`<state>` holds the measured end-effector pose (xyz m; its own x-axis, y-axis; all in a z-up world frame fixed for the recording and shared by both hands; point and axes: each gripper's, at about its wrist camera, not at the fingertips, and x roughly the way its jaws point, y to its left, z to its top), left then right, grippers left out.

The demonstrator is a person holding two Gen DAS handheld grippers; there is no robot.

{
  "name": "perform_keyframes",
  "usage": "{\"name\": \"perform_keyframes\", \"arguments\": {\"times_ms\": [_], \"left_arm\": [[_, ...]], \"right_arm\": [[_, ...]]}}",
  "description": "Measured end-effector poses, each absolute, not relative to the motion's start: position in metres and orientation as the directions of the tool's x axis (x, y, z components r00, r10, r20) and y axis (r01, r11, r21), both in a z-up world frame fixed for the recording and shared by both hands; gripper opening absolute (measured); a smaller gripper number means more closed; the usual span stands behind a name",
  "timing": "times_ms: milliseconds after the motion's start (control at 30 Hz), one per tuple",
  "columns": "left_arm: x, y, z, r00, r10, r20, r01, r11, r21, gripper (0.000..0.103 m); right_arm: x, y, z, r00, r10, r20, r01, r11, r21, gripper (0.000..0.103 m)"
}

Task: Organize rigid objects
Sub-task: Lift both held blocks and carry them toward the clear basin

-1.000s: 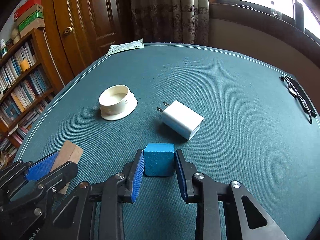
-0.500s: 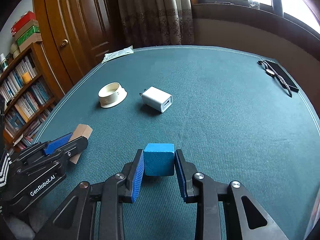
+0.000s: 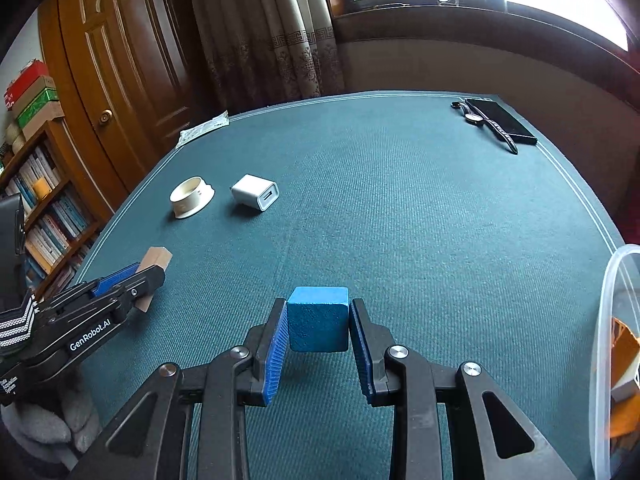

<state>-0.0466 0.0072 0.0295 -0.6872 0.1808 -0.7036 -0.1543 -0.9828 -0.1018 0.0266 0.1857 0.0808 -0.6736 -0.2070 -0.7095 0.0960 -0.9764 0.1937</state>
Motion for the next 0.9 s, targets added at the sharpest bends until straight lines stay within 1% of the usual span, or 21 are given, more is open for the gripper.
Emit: {"name": "perform_keyframes", "arguments": {"times_ms": [567,900], "left_arm": [[-0.032,0.053,0.032,-0.662,0.237,-0.711,-0.248,-0.965,-0.091,0.028],[-0.024,0.072,0.040,-0.661,0.263,-0.703,-0.283,-0.955,-0.091,0.028]], "right_arm": [[0.054,0.224,0.090,-0.717,-0.168,-0.676,0.028,-0.977,0.212,0.032],[0.072,0.245,0.104,-0.758,-0.140,-0.637,-0.004,-0.976,0.219,0.032]]}}
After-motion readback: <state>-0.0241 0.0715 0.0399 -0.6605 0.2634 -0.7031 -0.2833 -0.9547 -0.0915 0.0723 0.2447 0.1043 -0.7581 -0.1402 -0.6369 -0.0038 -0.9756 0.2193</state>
